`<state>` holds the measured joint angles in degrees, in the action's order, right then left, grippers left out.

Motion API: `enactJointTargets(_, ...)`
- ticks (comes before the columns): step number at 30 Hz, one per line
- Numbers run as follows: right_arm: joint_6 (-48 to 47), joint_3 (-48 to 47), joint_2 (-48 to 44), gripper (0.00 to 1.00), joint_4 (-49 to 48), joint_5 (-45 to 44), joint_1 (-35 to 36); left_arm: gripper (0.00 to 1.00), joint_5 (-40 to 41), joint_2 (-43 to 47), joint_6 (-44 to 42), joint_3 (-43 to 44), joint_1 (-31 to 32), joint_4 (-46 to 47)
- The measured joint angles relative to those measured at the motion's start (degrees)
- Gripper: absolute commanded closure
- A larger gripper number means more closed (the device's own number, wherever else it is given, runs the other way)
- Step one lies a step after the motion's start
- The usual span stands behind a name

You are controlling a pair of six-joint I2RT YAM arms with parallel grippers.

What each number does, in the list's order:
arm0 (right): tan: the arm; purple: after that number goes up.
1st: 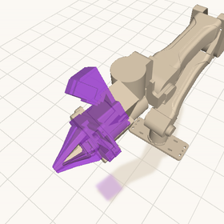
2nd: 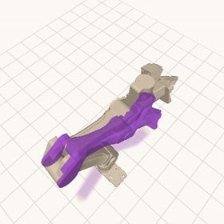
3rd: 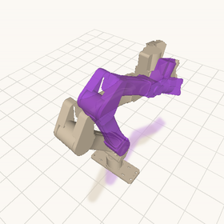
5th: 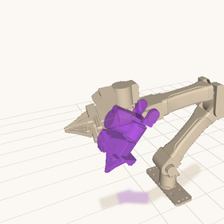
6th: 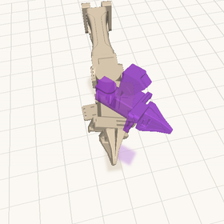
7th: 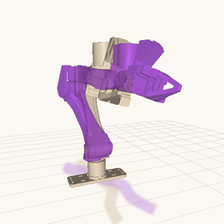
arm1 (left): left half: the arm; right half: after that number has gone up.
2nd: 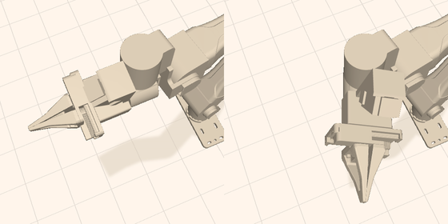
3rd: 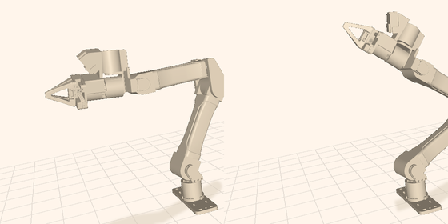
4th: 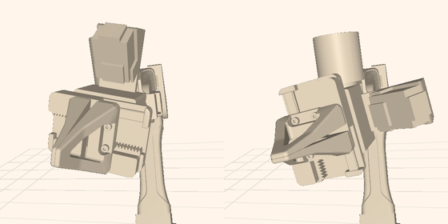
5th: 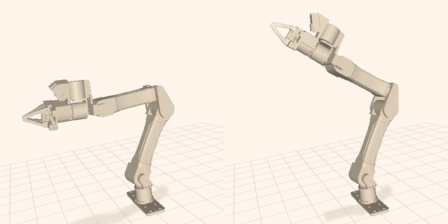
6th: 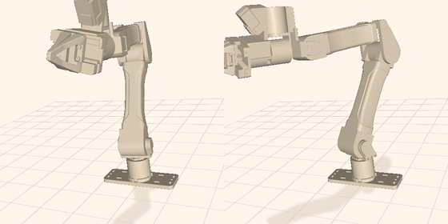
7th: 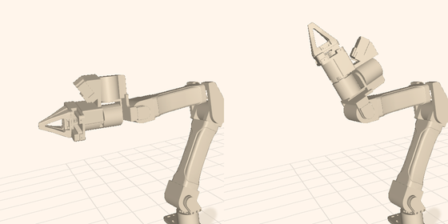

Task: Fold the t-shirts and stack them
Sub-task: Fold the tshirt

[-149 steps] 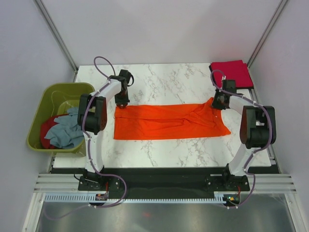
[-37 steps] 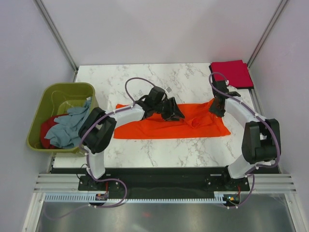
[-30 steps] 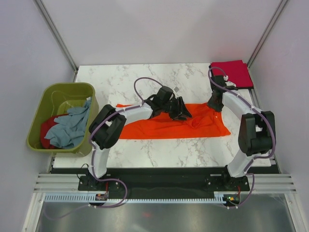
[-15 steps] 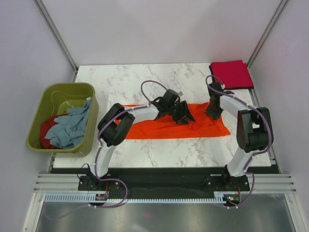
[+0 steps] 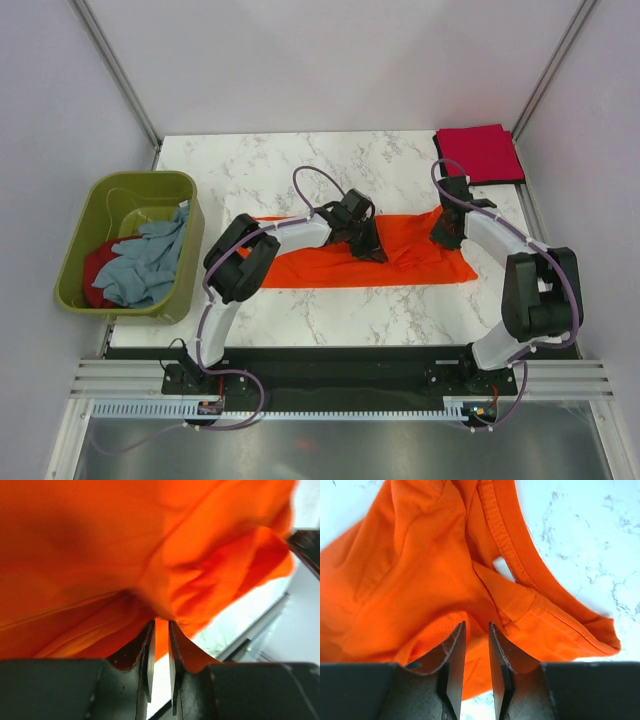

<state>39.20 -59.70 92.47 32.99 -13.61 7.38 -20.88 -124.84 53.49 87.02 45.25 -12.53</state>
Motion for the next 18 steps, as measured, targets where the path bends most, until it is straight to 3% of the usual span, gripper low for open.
enactJointTargets(4,-2.56,4.11,-4.83,0.66,-0.26,0.74,0.0,0.74,4.17,1.16,-1.68,-0.59,0.0,-4.55)
enactJointTargets(10,-5.16,10.03,-8.68,0.65,-0.37,2.45,0.0,0.57,7.89,5.38,-2.34,-2.51,0.0,-7.34)
enactJointTargets(13,-6.05,11.26,-9.33,0.65,-0.42,2.86,0.0,0.5,7.41,6.82,-2.1,-2.51,0.0,-6.51)
enactJointTargets(18,-6.49,12.55,-11.65,0.65,-0.39,3.04,0.0,0.48,4.04,7.52,1.51,-2.51,0.0,-2.4)
